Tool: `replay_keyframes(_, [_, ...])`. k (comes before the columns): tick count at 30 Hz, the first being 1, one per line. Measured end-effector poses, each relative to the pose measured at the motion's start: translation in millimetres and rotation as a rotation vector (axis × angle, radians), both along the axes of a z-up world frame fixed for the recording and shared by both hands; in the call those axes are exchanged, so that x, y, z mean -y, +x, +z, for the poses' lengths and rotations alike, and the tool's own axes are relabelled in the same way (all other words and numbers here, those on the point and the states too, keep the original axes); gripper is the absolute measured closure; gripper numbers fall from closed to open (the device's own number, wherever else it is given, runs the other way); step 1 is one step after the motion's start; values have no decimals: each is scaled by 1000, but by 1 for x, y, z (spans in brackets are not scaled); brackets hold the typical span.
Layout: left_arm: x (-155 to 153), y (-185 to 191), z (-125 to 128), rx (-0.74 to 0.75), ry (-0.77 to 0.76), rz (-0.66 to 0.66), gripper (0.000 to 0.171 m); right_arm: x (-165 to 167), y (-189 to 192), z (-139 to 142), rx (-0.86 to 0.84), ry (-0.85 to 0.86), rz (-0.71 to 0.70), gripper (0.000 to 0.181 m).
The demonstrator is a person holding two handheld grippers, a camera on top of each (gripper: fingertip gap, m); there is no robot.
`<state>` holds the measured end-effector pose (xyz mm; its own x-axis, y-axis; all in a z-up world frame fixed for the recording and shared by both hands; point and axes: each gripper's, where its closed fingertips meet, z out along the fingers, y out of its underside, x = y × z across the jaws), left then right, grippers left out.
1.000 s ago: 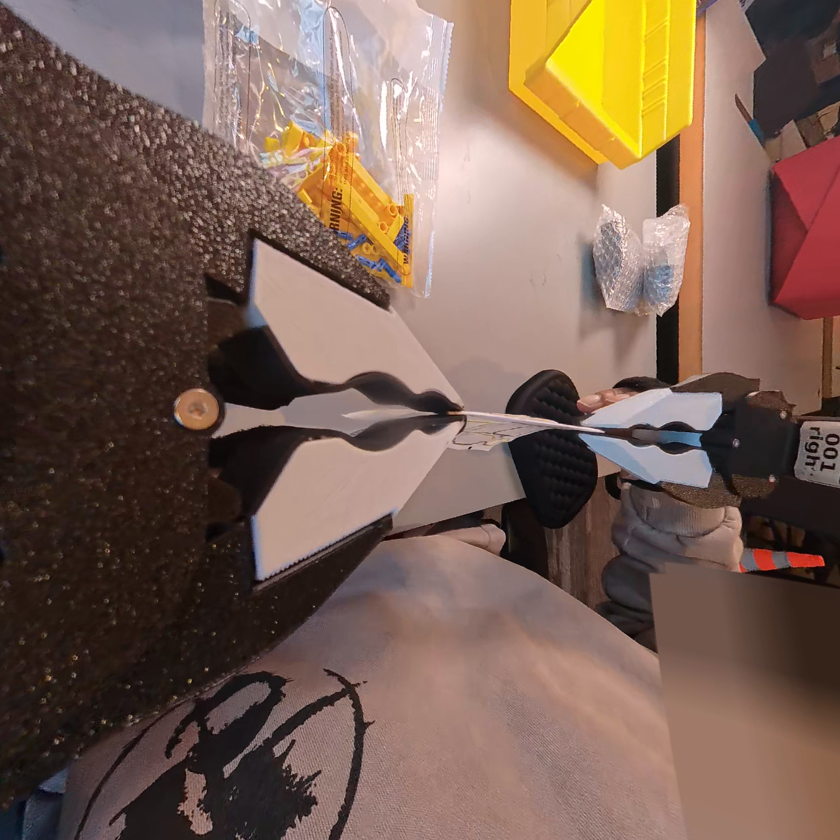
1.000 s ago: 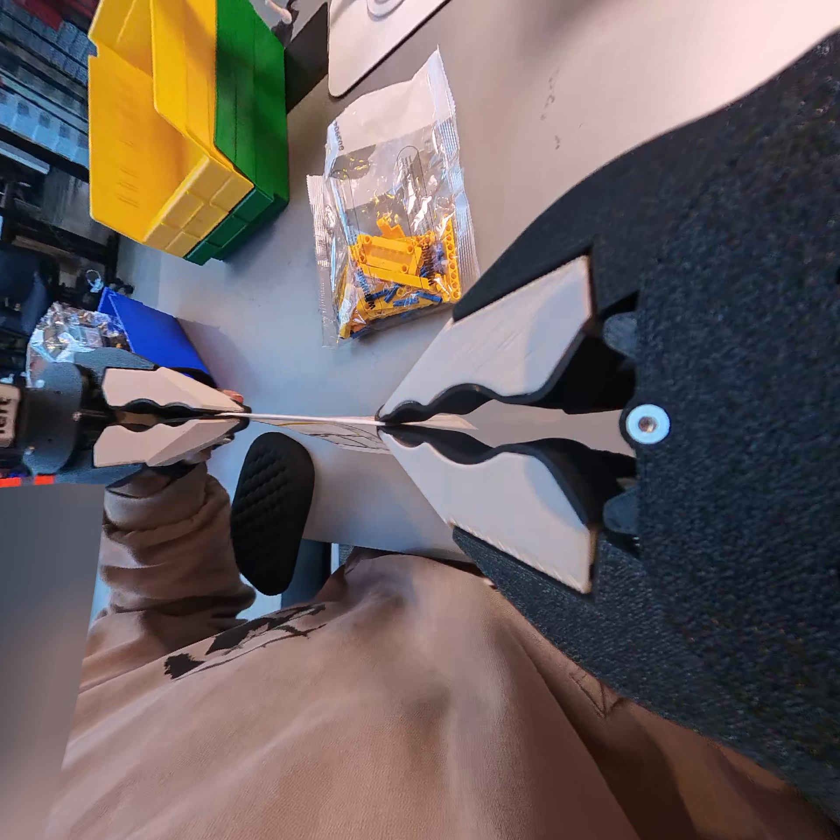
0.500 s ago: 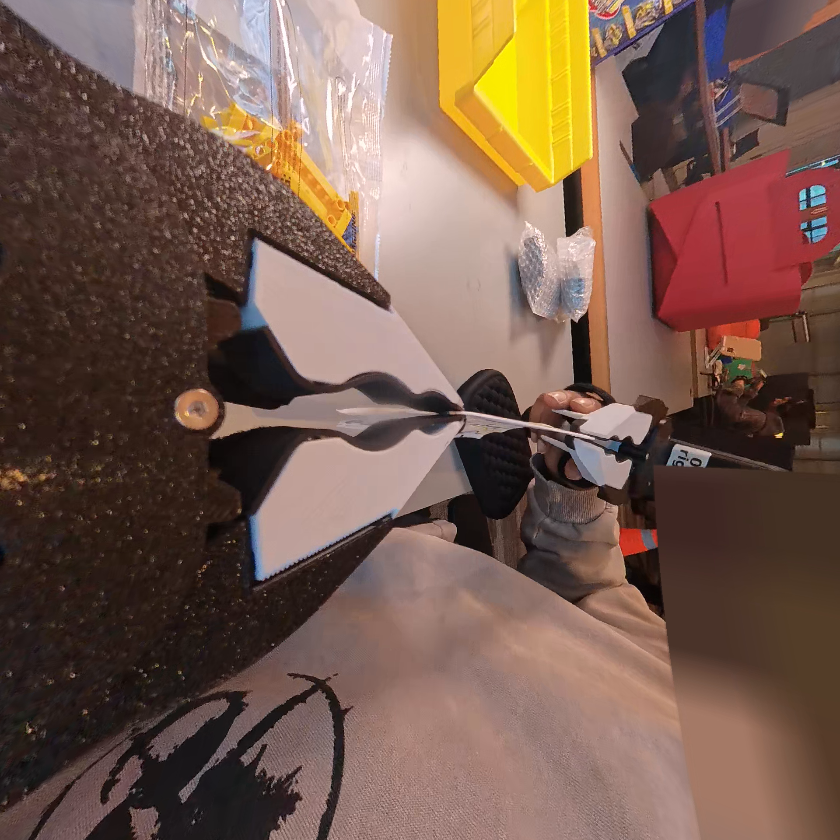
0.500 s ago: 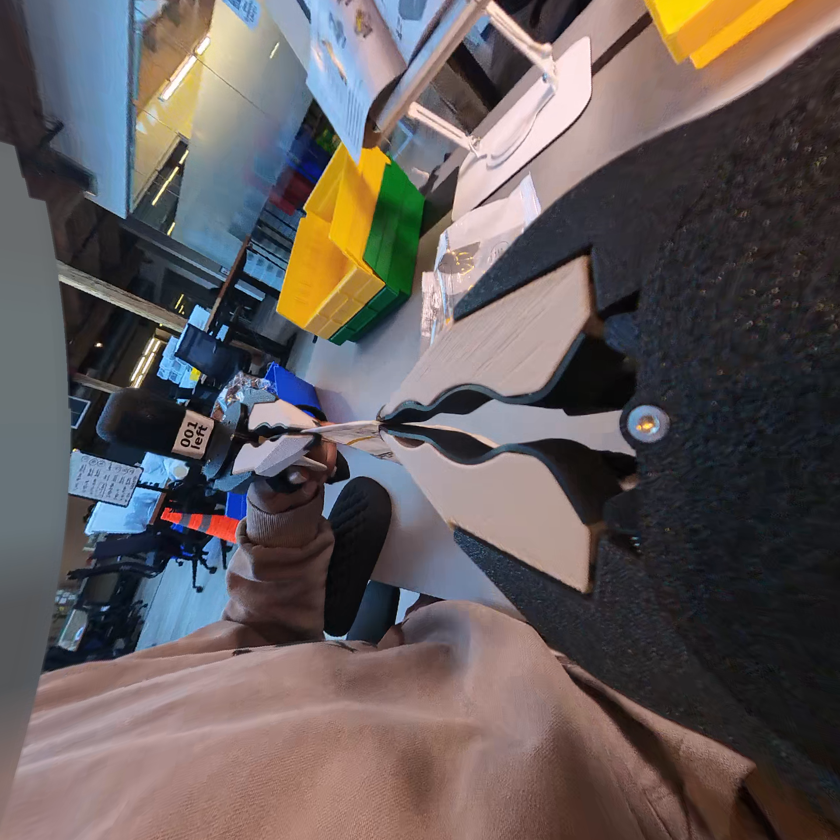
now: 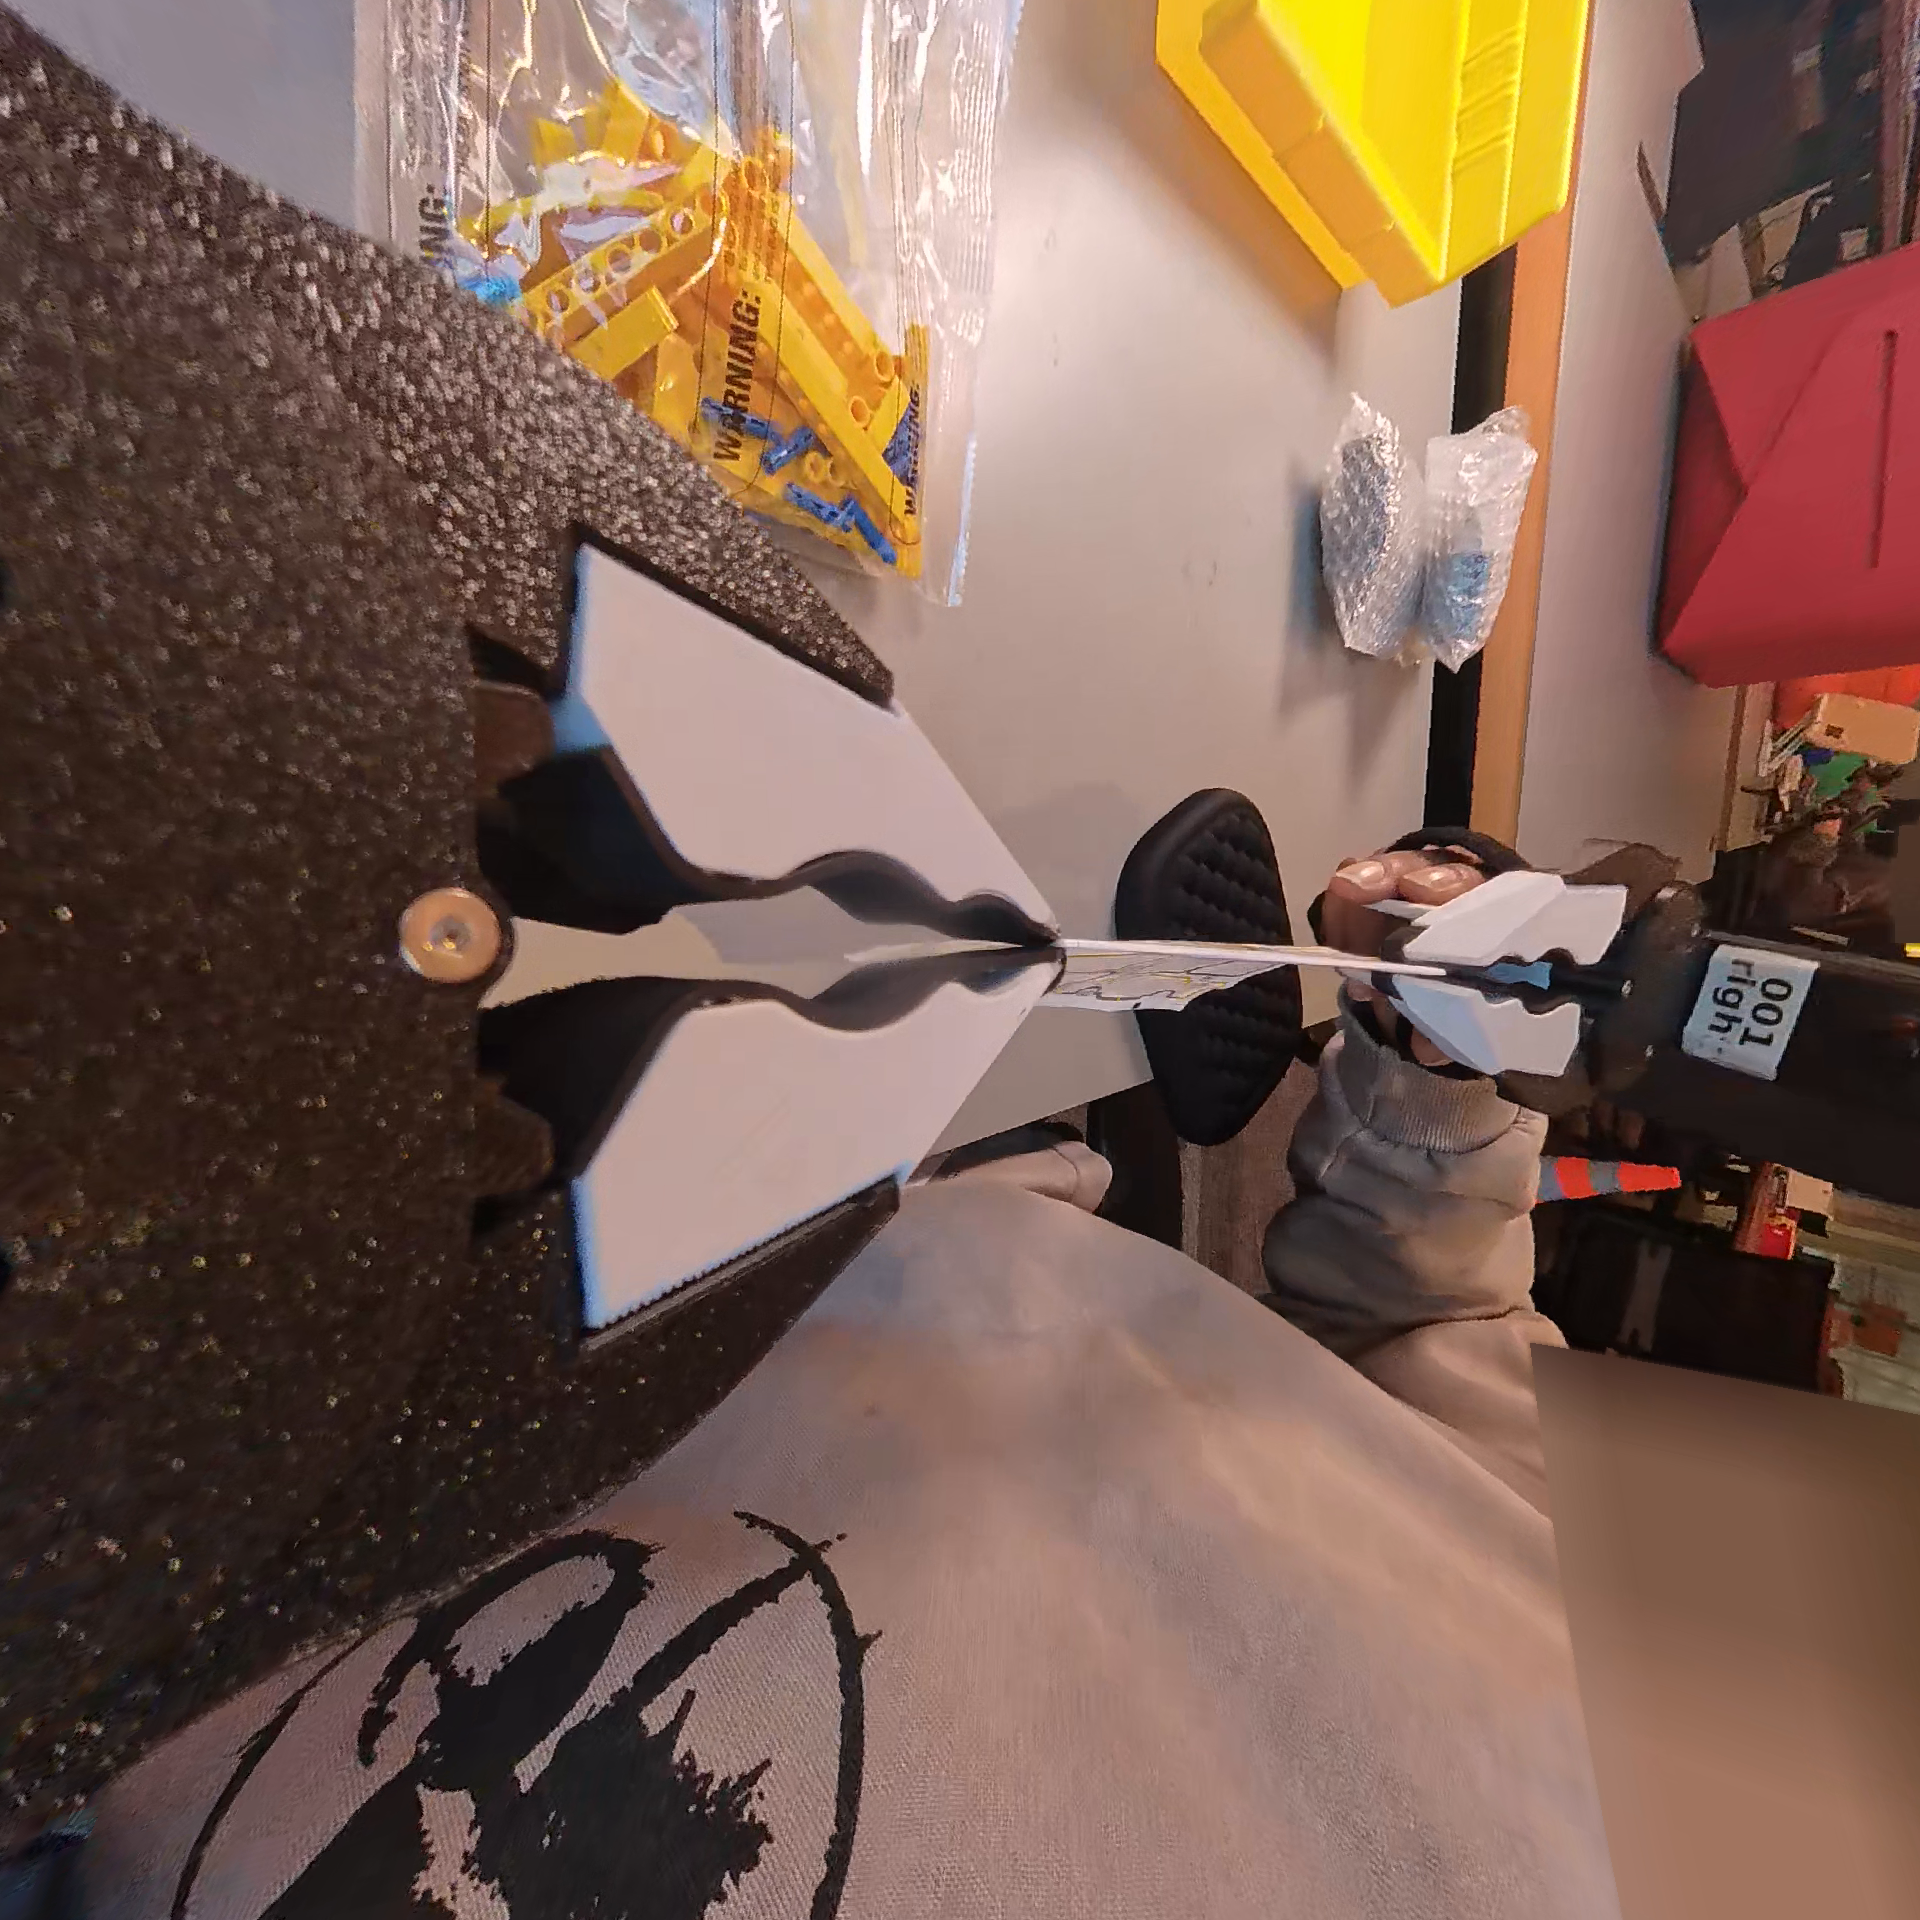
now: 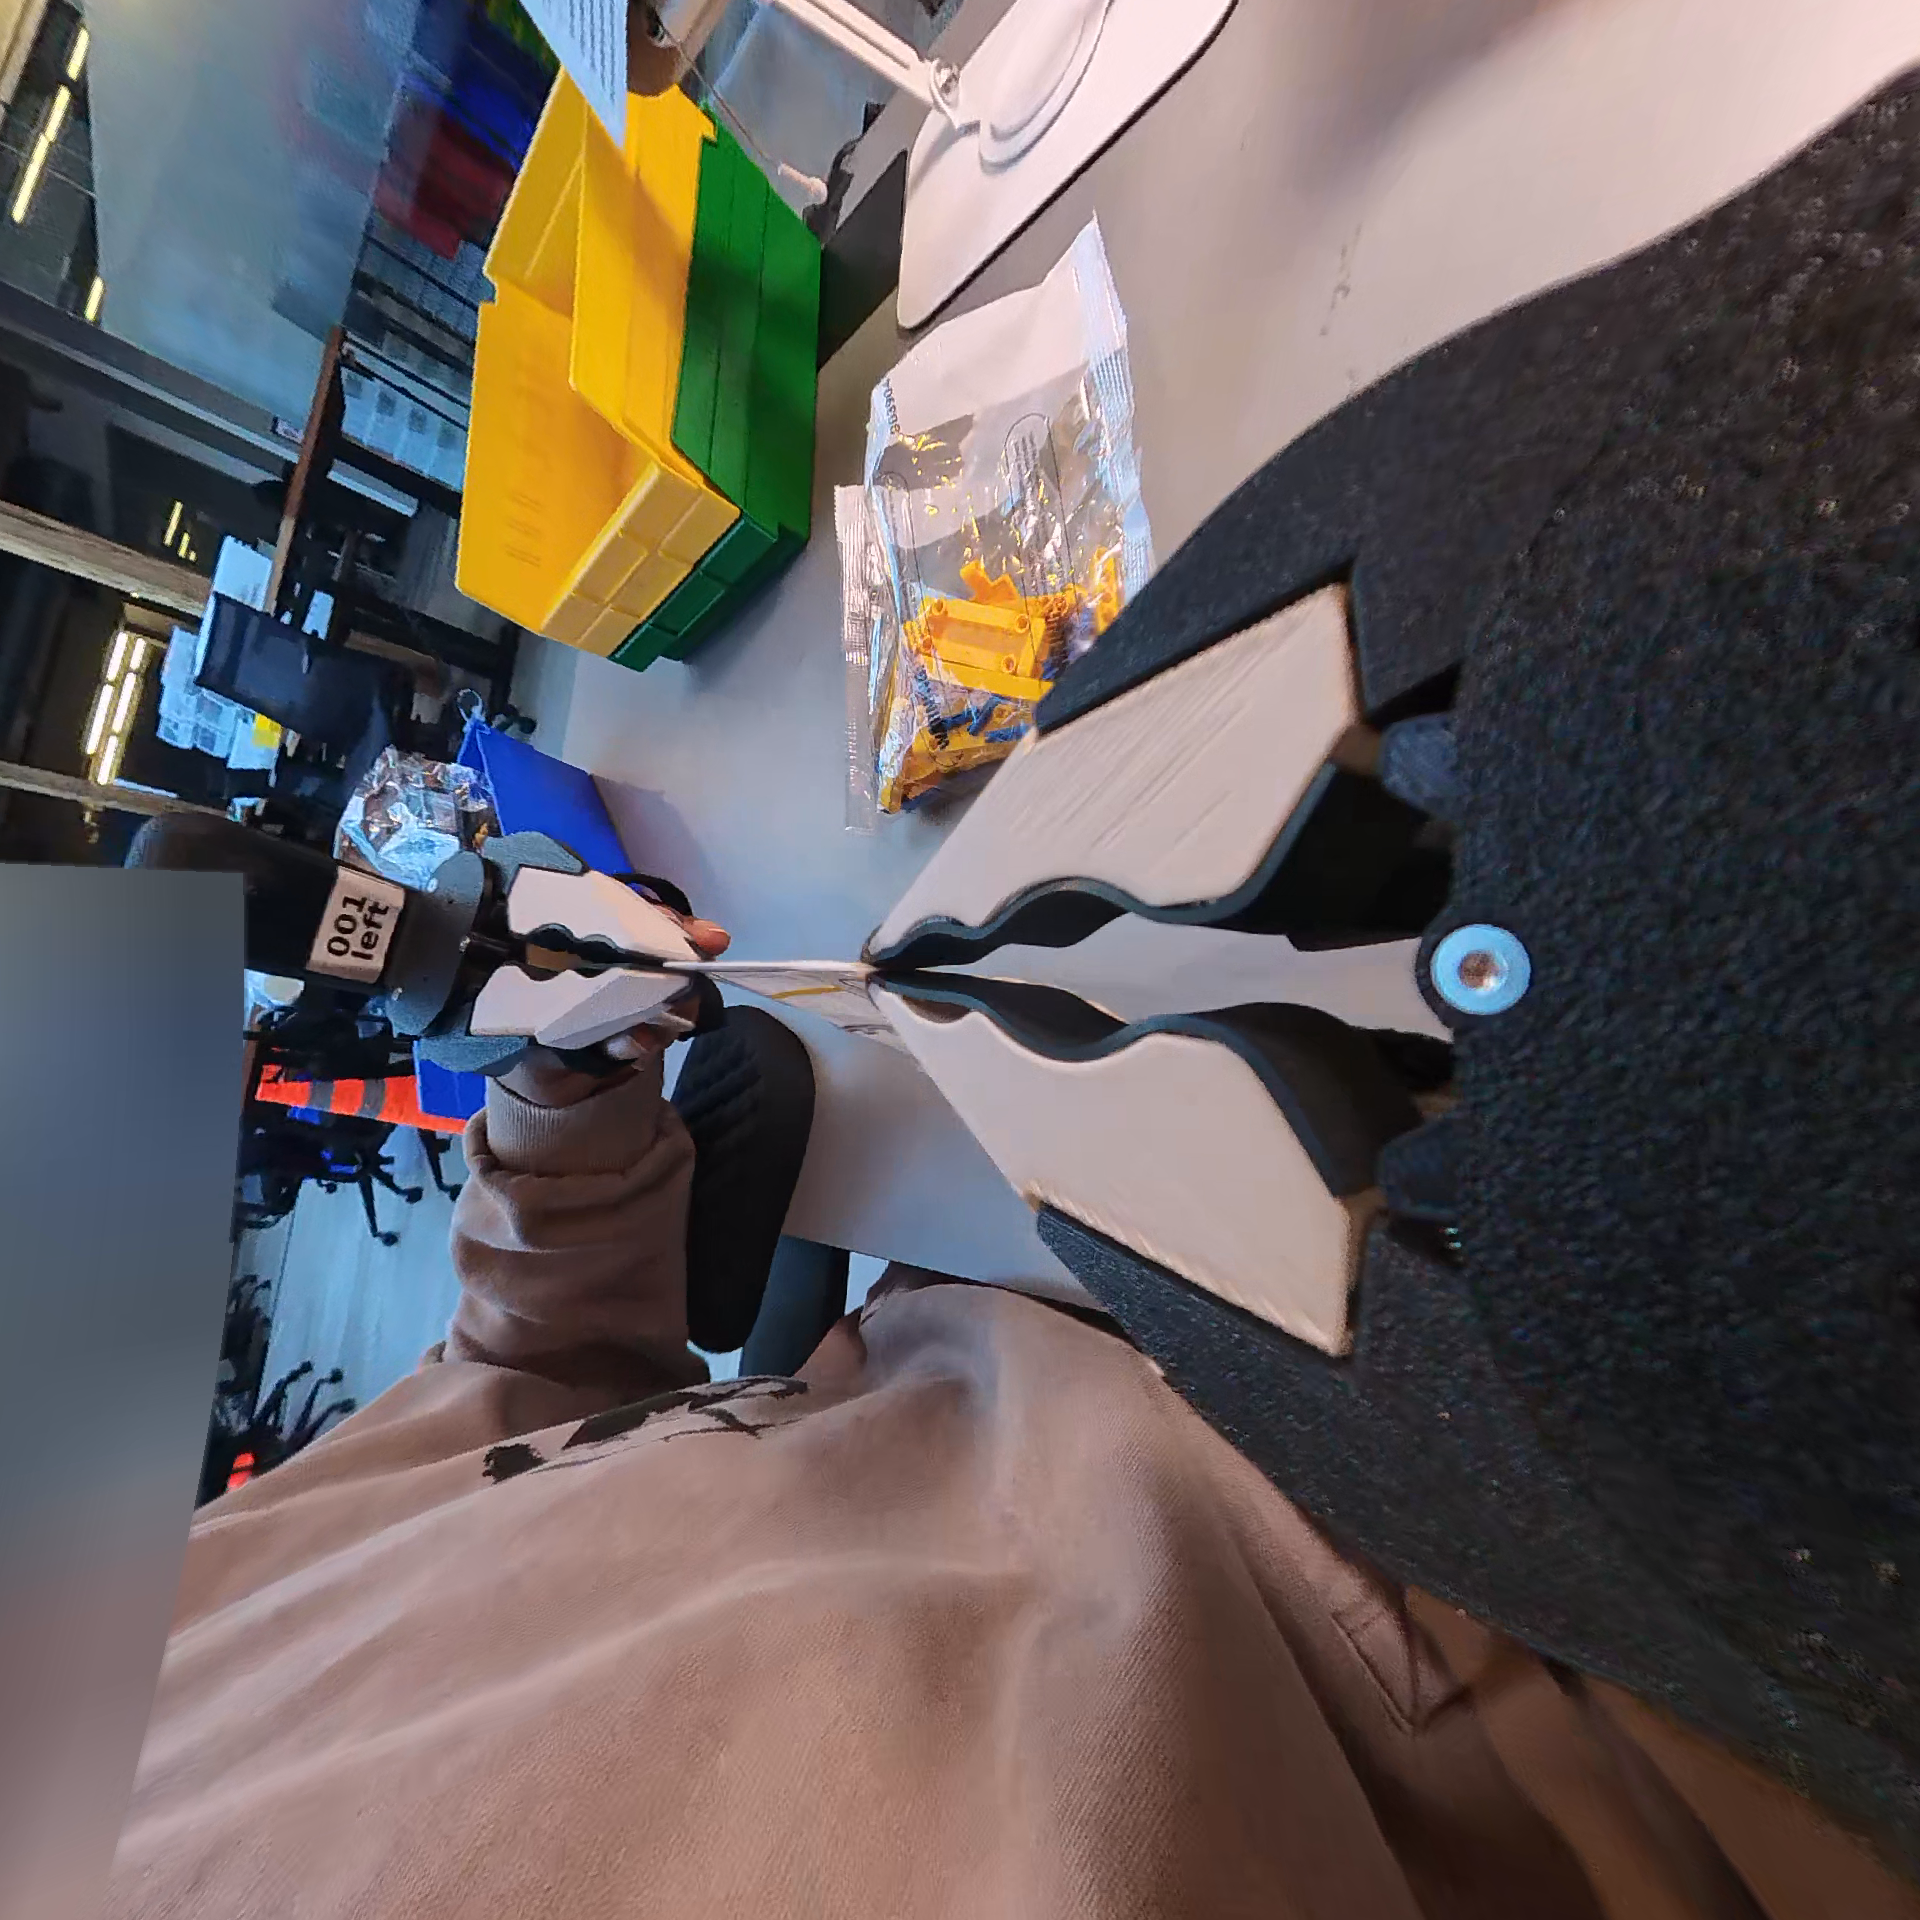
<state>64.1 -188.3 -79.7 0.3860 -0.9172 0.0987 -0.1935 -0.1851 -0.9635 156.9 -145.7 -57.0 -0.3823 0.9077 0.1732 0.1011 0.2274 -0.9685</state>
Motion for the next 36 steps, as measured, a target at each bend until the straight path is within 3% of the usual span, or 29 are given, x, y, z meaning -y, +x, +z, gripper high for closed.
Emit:
replay_keyframes(7, [-4, -9, -5, -81, -74, 1, 171, -11, -2, -3, 90, -18, 44, 181])
replay_keyframes(9, [-10, -13, 1, -100, -91, 19, 151, -19, -3, 1, 124, -52, 48, 181])
replay_keyframes(12, [-25, -2, 14, -149, -51, 34, 136, -26, -13, 3, 196, -50, 63, 181])
replay_keyframes(14, [-34, 13, 6, -244, -48, 9, 128, -24, -23, 5, 247, -54, 92, 181])
replay_keyframes(15, [-40, 18, -2, -294, -43, 2, 140, -21, -27, 8, 257, -56, 114, 181])
replay_keyframes(16, [-43, 22, -8, -330, -48, -15, 171, -21, -33, 13, 258, -61, 121, 181])
replay_keyframes(17, [-44, 26, -11, -322, -62, -30, 171, -23, -37, 18, 246, -63, 108, 181])
replay_keyframes(19, [-51, 28, 3, -188, -76, -10, 171, -43, -44, 35, 162, -67, 4, 181])
replay_keyframes(22, [-67, 9, 25, 75, -101, 92, 171, -80, -32, 60, -16, -197, -136, 144])
replay_keyframes(24, [-73, -4, 38, 281, -133, 126, 171, -99, -24, 53, -56, -290, -210, 110])
replay_keyframes(27, [-78, -12, 44, 500, -178, 119, 171, -87, -35, 30, -63, -481, -183, 93])
replay_keyframes(29, [-82, -11, 43, 583, -209, 115, 171, -72, -51, 20, -76, -539, -147, 100])
replay_keyframes(33, [-85, -12, 41, 665, -256, 100, 171, -69, -70, 22, -84, -607, -85, 175])
replay_keyframes(36, [-84, -17, 28, 564, -233, 120, 171, -73, -75, 20, -58, -596, -52, 181])
